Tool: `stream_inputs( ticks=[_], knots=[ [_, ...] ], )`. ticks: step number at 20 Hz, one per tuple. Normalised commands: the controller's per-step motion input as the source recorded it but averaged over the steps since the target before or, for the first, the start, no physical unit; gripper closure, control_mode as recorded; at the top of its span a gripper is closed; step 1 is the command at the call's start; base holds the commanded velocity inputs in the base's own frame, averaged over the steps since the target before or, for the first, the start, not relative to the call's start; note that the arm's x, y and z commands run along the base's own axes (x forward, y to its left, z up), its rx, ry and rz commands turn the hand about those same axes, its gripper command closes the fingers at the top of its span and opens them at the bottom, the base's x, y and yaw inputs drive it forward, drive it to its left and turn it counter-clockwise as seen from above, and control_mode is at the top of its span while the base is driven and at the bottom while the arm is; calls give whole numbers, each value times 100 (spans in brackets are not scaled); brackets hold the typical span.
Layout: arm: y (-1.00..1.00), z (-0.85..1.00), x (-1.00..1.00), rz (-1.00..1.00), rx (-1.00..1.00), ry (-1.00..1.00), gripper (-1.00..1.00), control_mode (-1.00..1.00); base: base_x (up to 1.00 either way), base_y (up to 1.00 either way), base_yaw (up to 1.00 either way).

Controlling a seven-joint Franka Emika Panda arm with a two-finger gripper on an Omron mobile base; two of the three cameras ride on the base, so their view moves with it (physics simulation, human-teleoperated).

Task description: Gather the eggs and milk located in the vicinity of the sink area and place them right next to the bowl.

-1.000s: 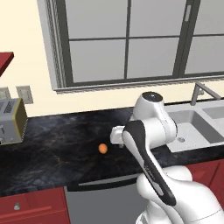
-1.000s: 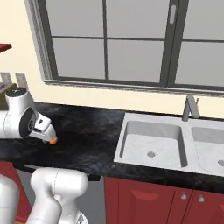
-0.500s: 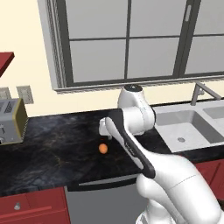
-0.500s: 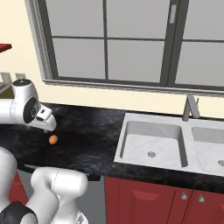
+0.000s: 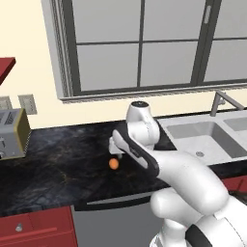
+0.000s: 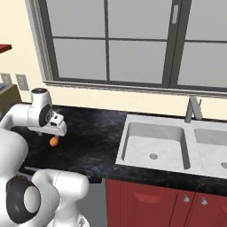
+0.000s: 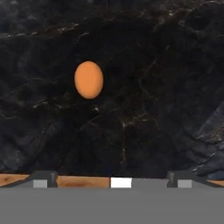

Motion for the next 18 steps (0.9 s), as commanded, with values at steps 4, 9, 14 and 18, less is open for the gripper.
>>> stream_inputs(
  ticks=[4, 9, 14, 18],
  knots=[
    [21, -41, 25, 0, -12, 0, -100, -100, 0, 0, 0],
    [18, -3, 41, 0, 0, 0, -100, -100, 0, 0, 0],
    [1, -16, 52, 0, 3, 0, -100, -100, 0, 0, 0],
    [9, -25, 36, 0, 4, 1, -100, -100, 0, 0, 0]
  ],
)
